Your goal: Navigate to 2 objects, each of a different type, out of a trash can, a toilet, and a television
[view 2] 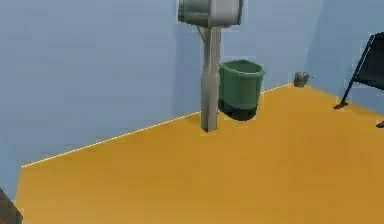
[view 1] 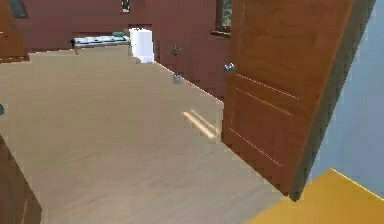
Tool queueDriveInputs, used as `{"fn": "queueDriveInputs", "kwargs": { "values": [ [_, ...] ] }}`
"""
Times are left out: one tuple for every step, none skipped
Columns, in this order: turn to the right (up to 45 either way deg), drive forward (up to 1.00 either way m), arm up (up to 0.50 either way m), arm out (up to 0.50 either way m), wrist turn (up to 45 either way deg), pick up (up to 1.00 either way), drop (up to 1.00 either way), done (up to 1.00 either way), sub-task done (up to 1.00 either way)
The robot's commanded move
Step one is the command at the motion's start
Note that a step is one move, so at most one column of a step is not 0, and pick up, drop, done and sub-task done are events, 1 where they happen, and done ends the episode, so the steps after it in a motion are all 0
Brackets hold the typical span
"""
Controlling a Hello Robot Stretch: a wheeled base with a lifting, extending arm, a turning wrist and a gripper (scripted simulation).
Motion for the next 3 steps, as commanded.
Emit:
{"fn": "queueDriveInputs", "kwargs": {
  "values": [
    [45.0, 0.0, 0.0, 0.0, 0.0, 0.0, 0.0, 0.0, 0.0],
    [45.0, 0.0, 0.0, 0.0, 0.0, 0.0, 0.0, 0.0, 0.0],
    [27.0, 0.0, 0.0, 0.0, 0.0, 0.0, 0.0, 0.0, 0.0]
  ]
}}
